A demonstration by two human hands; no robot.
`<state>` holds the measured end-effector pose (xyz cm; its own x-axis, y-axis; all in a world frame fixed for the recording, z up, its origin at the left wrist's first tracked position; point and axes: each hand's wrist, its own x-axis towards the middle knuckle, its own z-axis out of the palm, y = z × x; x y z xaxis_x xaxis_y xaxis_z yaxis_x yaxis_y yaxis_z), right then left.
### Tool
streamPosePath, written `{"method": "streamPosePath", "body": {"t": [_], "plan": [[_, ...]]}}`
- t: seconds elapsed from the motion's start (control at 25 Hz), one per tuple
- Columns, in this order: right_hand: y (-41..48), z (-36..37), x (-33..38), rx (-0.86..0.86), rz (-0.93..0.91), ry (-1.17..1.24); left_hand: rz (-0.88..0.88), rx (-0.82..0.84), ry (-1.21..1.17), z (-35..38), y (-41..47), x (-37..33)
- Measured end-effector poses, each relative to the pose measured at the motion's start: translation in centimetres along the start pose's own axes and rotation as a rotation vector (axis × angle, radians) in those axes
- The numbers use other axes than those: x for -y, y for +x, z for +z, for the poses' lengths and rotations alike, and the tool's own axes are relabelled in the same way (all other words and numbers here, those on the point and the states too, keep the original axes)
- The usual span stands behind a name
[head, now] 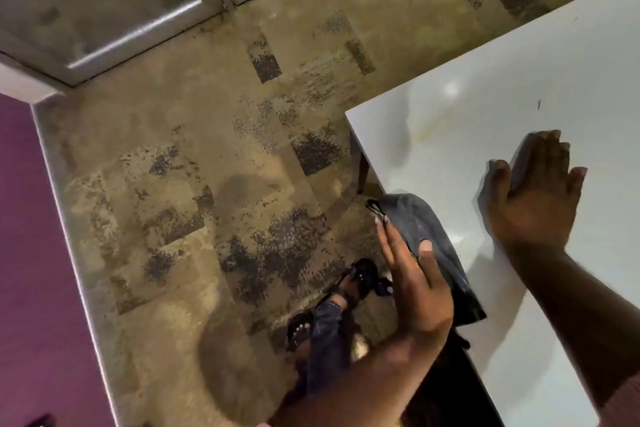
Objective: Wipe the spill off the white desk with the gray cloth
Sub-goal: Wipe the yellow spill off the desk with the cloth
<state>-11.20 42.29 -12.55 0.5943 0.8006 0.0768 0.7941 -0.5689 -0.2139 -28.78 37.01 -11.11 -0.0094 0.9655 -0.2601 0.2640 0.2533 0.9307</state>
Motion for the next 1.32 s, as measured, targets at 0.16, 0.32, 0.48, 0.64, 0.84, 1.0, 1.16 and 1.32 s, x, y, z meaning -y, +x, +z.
{"method": "streamPosePath", "body": {"t": [0.16, 0.32, 0.48, 0.64, 0.84, 1.0, 1.16, 1.32], "plan": [[0.0, 0.1, -0.2, -0.003, 0.013, -0.026, -0.038, 0.028, -0.025, -1.5, 9.1, -1.8], [0.1, 0.0, 0.1, 0.006, 0.015, -0.048, 0.007, 0.061, 0.159, -3.7, 21.5, -5.2], [0.0, 0.0, 0.1, 0.023, 0.015, -0.071, 0.050, 0.498, 0.605, -4.6, 27.8, -8.0], [-0.1, -0.3, 0.4, 0.034, 0.023, -0.061, 0.266, 0.653, 0.880, -2.1, 28.9, -10.7], [0.0, -0.4, 0.7, 0.043, 0.045, -0.017, 0.445, 0.706, 0.927, 2.4, 29.1, -12.0], [-0.2, -0.7, 0.7, 0.077, 0.072, 0.009, 0.731, 0.552, 1.070, 0.1, 25.8, -9.3], [-0.1, -0.9, 0.8, 0.082, 0.101, 0.038, 0.772, 0.610, 1.059, -2.8, 18.2, -6.3], [-0.2, -1.2, 1.1, 0.006, 0.090, 0.109, 0.817, 0.712, 1.051, -0.2, 17.0, -6.5]]}}
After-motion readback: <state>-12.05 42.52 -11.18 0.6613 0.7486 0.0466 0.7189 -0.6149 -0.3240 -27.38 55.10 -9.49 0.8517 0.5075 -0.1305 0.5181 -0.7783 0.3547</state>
